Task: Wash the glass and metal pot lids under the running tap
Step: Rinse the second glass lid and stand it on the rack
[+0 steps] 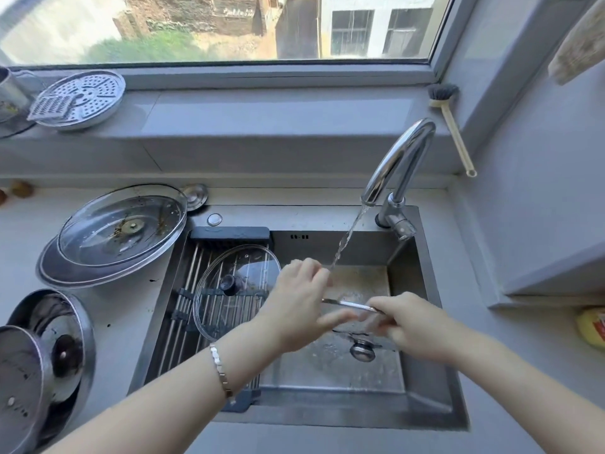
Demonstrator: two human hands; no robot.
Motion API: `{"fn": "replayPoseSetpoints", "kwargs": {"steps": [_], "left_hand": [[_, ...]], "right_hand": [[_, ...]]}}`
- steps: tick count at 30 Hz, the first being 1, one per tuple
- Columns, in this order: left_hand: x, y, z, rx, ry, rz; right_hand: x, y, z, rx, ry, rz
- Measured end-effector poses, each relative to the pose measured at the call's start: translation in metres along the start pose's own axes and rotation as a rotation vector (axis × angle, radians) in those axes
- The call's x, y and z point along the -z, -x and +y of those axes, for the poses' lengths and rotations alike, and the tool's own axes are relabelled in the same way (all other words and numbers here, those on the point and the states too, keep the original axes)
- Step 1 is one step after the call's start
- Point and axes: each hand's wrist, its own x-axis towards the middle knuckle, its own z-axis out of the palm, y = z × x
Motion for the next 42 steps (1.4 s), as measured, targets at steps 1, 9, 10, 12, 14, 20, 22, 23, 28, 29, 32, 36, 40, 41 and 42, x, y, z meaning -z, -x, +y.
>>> {"fn": "replayPoseSetpoints", "kwargs": {"steps": [1, 9, 10, 12, 14, 20, 22, 23, 28, 29, 32, 36, 40, 41, 42], "left_hand": [[-0.001, 0.002, 0.0, -0.124, 0.07, -0.079], [-0.001, 0.0, 0.014, 0.103, 0.988, -0.056], [-0.002, -0.002, 0.016, 0.159, 1.08, -0.017], [-0.004, -0.006, 0.021, 0.28, 1.199, 0.1], [-0.004, -0.01, 0.021, 0.396, 1.287, 0.208], [0.001, -0.025, 0.023, 0.637, 1.487, 0.386], [0.004, -0.027, 0.018, 0.704, 1.53, 0.45], [0.005, -0.027, 0.015, 0.719, 1.564, 0.473], [0.01, -0.02, 0.017, 0.653, 1.583, 0.475], [0.011, -0.019, 0.02, 0.636, 1.591, 0.456], [0.009, -0.019, 0.02, 0.665, 1.58, 0.466], [0.006, -0.019, 0.01, 0.7, 1.526, 0.514], [0.007, -0.019, 0.017, 0.664, 1.581, 0.448], [0.006, -0.02, 0.017, 0.669, 1.563, 0.466], [0.005, -0.02, 0.015, 0.687, 1.526, 0.498]], "right_hand": [[0.009, 0.001, -0.003, 0.021, 0.003, -0.044], [0.066, -0.015, -0.017, 0.148, -0.018, -0.1], [0.066, -0.021, -0.013, 0.184, -0.035, 0.003], [0.056, -0.034, -0.004, 0.231, -0.084, 0.237], [0.037, -0.048, -0.002, 0.159, -0.258, 0.398], [-0.035, -0.083, -0.048, -0.013, -0.318, 0.635], [-0.062, -0.079, -0.057, 0.114, -0.218, 0.631], [-0.07, -0.075, -0.057, 0.159, -0.17, 0.613], [-0.037, -0.099, -0.046, 0.001, -0.198, 0.629], [-0.024, -0.107, -0.046, -0.106, -0.264, 0.632], [-0.02, -0.107, -0.056, -0.142, -0.235, 0.629], [-0.036, -0.09, -0.06, 0.141, -0.089, 0.523], [-0.012, -0.112, -0.048, -0.292, -0.274, 0.487], [-0.013, -0.111, -0.053, -0.291, -0.276, 0.476], [-0.019, -0.108, -0.061, -0.222, -0.234, 0.465]]}}
